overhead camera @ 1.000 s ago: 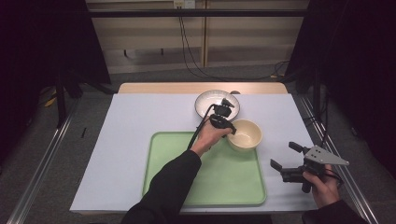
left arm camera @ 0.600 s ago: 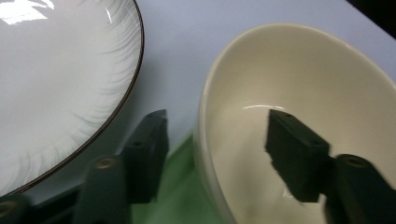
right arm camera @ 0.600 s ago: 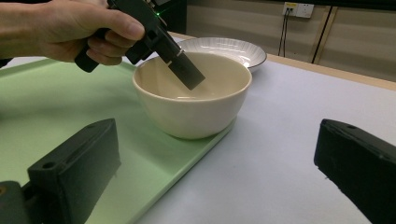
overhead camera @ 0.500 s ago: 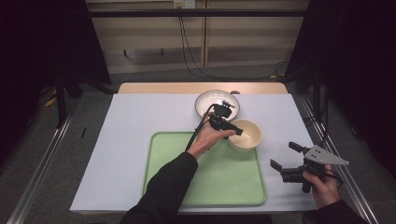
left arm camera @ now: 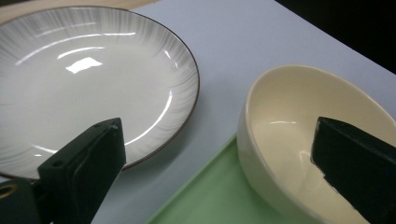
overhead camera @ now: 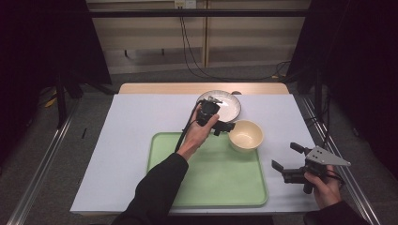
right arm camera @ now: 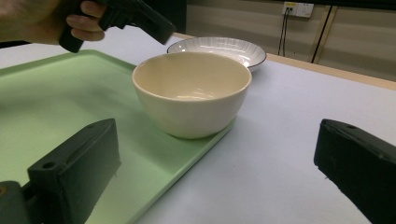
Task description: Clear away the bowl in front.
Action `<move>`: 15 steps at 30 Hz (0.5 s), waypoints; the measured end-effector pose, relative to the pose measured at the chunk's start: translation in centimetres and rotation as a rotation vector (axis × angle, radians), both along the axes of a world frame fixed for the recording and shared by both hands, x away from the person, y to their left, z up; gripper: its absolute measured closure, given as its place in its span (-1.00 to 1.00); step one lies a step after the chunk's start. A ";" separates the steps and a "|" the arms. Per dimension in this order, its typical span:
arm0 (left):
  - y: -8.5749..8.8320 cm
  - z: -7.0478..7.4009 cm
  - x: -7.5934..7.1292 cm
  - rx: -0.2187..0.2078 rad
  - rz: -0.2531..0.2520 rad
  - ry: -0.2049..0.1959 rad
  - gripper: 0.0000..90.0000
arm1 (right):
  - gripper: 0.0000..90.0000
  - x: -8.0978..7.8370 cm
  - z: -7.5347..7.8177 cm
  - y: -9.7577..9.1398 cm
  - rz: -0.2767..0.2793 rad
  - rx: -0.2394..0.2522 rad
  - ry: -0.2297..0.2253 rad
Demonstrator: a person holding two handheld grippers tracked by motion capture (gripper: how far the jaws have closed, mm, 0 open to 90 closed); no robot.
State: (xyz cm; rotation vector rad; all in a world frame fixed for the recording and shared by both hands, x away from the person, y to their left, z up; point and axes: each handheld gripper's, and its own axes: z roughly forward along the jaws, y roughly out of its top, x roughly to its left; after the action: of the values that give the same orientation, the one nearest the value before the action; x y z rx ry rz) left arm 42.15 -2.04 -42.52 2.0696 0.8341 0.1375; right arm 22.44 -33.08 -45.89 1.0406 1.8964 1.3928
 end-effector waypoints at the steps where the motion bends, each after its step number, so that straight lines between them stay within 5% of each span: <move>1: 0.6 0.2 -0.2 -0.003 0.018 -0.018 -0.94 | -1.00 0.0 0.0 0.0 -0.001 -0.001 -0.001; 7: 3.3 1.1 -1.4 -0.039 0.077 -0.136 -0.95 | -1.00 0.1 0.0 0.0 0.000 -0.005 -0.001; 15: 5.9 1.6 -2.5 0.001 0.094 -0.175 -0.95 | -1.00 0.1 -0.1 0.1 -0.004 -0.006 0.005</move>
State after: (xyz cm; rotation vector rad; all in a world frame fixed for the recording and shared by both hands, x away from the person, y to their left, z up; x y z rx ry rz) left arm 39.64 3.83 -40.95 1.9873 0.8233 0.3650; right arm 22.53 -32.99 -45.95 1.0451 1.8999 1.3829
